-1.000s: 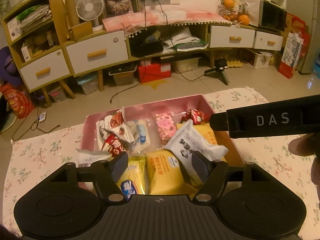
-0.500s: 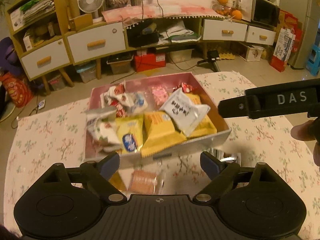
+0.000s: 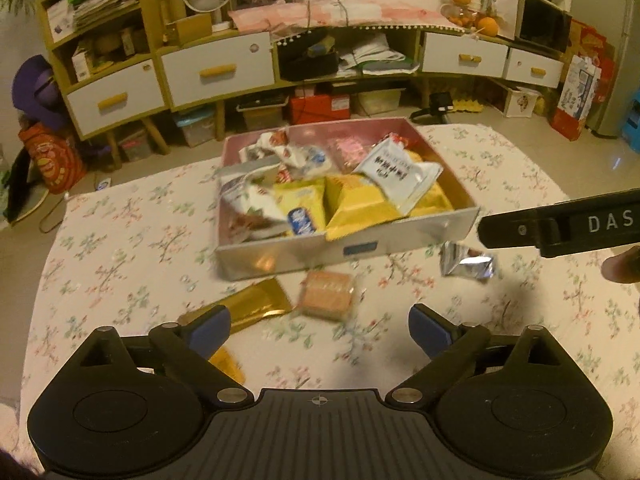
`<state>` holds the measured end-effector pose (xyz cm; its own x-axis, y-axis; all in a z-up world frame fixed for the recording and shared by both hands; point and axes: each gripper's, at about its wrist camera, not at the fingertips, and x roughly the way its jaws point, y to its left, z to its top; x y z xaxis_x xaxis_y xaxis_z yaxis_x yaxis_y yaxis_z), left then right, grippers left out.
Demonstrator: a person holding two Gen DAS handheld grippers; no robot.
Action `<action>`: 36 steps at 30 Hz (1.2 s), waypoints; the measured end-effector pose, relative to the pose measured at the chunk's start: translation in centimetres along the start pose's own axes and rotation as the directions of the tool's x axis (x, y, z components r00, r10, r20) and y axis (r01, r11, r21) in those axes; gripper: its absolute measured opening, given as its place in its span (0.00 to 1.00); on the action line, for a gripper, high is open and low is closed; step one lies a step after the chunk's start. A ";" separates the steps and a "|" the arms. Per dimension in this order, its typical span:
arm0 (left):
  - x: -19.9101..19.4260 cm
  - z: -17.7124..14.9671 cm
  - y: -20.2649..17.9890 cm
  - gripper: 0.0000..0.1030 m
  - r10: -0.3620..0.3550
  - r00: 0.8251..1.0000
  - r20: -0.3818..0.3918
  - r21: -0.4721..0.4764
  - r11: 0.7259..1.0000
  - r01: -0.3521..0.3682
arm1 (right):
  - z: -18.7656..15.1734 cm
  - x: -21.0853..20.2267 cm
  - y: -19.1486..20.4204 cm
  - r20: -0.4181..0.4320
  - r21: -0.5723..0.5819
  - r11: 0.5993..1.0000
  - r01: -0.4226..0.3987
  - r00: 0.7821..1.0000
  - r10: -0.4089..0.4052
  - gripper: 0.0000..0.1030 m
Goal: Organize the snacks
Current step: 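Withdraw both tools from the box back toward the loose snacks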
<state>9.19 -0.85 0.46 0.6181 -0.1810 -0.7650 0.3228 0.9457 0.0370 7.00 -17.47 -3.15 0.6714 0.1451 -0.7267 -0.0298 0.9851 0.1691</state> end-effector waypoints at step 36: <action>4.0 -7.3 5.6 0.94 0.105 0.994 -0.028 -0.133 0.985 -0.108 | -6.1 5.6 5.1 -0.084 -0.301 0.951 -0.072 0.995 0.049 1.00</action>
<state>8.22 5.74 -7.10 0.6279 -0.0733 -0.7749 0.1564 0.9871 0.0334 6.07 -11.10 -10.39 0.6043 0.2002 -0.7712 -0.2998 0.9539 0.0127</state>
